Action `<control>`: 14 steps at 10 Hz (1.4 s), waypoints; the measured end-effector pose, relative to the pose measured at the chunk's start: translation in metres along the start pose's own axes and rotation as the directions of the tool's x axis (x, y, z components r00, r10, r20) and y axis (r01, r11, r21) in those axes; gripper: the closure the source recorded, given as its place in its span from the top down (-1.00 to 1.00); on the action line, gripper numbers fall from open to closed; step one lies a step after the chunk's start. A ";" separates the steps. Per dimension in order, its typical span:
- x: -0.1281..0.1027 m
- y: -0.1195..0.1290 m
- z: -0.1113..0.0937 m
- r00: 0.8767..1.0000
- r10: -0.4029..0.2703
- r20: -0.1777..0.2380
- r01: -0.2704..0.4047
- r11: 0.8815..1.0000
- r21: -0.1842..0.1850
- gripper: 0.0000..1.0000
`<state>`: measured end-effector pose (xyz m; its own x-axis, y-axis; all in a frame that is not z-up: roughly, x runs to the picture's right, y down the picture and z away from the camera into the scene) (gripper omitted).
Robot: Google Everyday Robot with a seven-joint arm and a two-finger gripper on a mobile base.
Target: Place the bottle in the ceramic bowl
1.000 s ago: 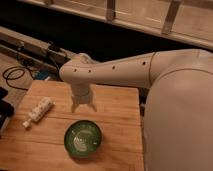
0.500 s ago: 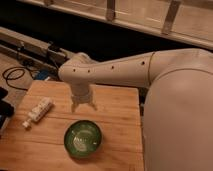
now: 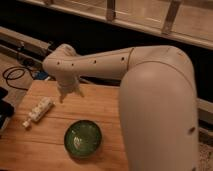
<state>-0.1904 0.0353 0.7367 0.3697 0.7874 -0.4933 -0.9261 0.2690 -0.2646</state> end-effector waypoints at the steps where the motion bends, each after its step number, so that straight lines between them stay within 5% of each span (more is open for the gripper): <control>1: -0.016 0.010 0.005 0.999 -0.028 0.026 0.028 0.999 -0.019 0.30; 3: -0.039 0.028 0.015 0.997 -0.026 0.070 0.029 0.999 -0.046 0.30; 7: -0.038 0.025 0.014 0.998 0.000 0.068 0.003 0.999 -0.045 0.30; 8: -0.031 0.019 0.014 0.996 0.059 0.060 -0.058 0.998 -0.021 0.30; 10: -0.011 0.007 0.020 0.965 0.257 0.051 -0.258 0.966 0.019 0.30; 12: -0.008 0.004 0.023 0.907 0.418 0.050 -0.419 0.908 0.019 0.30; 14: -0.009 0.005 0.023 0.868 0.493 0.052 -0.495 0.869 0.014 0.30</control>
<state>-0.1996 0.0428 0.7591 -0.1398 0.8450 -0.5161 -0.9887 -0.1478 0.0259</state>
